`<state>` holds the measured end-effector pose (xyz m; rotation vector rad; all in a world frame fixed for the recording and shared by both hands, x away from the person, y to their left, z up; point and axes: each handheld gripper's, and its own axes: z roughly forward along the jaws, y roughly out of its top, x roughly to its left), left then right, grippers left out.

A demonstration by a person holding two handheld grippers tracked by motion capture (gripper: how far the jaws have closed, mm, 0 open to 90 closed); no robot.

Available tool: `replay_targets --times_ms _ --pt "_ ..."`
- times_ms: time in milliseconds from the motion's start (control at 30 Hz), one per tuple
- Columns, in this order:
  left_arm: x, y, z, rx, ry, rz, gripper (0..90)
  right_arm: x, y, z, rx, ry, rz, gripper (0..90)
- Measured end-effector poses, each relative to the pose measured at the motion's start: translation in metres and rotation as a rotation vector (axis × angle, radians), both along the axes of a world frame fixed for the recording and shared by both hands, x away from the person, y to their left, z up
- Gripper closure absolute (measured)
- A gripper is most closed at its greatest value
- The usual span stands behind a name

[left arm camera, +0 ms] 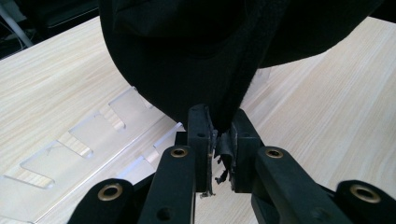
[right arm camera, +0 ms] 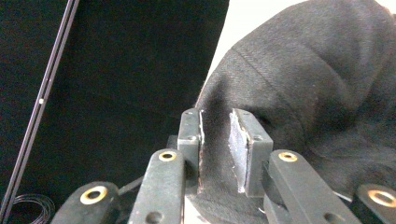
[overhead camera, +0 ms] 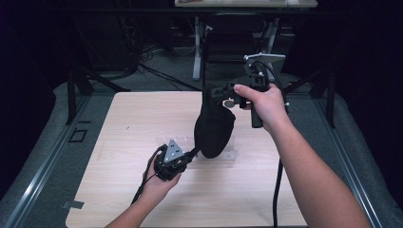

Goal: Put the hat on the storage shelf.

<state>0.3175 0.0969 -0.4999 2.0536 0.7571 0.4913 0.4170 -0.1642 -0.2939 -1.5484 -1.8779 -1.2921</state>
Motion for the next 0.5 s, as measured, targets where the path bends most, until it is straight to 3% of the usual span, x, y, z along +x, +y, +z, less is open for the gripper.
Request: replay_targets --times_ms 500 --pt "0.001 0.006 -0.003 -0.006 0.013 0.006 83.3 -0.006 -0.011 0.001 -0.032 -0.002 -0.012 72.1"
